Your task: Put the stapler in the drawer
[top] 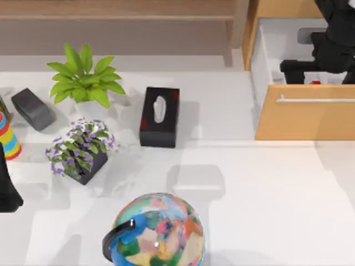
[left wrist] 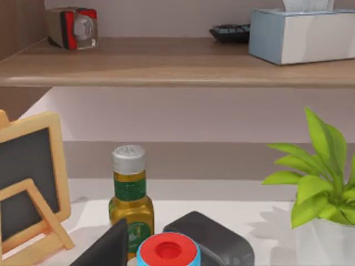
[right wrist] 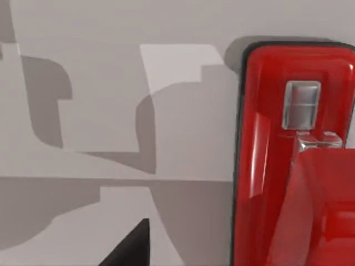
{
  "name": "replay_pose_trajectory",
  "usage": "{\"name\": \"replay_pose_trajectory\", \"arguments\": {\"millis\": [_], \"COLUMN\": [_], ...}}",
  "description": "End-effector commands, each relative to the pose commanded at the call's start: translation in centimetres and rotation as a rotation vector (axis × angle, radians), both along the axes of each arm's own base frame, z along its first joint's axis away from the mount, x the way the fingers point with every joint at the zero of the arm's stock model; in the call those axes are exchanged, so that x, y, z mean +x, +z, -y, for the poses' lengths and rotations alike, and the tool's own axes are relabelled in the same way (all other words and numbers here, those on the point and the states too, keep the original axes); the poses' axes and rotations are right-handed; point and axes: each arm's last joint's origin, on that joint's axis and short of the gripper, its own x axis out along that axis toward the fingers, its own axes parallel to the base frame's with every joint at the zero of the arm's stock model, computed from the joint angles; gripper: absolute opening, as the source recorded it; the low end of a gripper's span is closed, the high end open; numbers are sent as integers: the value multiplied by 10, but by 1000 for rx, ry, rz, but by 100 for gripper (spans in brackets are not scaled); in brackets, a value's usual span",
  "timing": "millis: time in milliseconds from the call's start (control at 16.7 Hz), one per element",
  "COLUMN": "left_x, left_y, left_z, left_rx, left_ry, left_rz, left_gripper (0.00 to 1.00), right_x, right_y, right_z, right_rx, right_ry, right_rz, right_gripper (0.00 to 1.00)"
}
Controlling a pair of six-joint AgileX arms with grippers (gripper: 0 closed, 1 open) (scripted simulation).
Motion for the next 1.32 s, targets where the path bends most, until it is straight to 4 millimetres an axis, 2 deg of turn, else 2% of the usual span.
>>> {"name": "replay_pose_trajectory", "arguments": {"millis": [480,600,720,900,1020,1200,1320], "left_x": [0,0,0,0,0,0,0], "left_y": [0,0,0,0,0,0,0], "left_z": [0,0,0,0,0,0,0], "left_rx": [0,0,0,0,0,0,0], "left_ry": [0,0,0,0,0,0,0], "left_rz": [0,0,0,0,0,0,0], "left_gripper": [100,100,100,100,100,100,100], "right_x": [0,-2,-6,-19,-27,-39,-46], "right_y": [2,17,43,84,93,82,71], "right_z": [2,4,3,-21,-47,-84,-101], "right_rx": [2,12,32,77,112,153,169], "right_ry": [-3,-9,2,79,164,289,356], "right_rz": [8,63,171,382,505,642,727], "right_gripper": [100,100,100,100,100,100,100]}}
